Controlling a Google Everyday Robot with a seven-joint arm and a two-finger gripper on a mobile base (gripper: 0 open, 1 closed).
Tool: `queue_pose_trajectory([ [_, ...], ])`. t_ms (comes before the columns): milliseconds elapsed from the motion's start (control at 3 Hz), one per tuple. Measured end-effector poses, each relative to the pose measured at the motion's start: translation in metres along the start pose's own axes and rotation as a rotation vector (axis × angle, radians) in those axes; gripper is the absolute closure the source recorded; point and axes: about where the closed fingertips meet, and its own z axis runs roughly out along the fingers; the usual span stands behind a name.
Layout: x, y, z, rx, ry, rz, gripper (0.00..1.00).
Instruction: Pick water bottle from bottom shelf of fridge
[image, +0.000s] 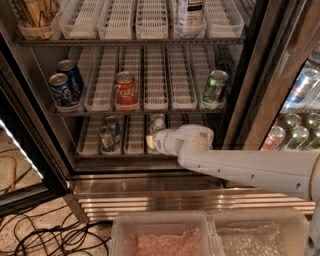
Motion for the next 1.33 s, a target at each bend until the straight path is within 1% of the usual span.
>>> queue_pose_trajectory([
  [1000, 0.0023, 0.0047, -0.0043, -0.006, 0.007, 0.002, 1.0],
  [1333, 0.0038, 0.0089, -0.0053, -0.015, 0.013, -0.01, 1.0],
])
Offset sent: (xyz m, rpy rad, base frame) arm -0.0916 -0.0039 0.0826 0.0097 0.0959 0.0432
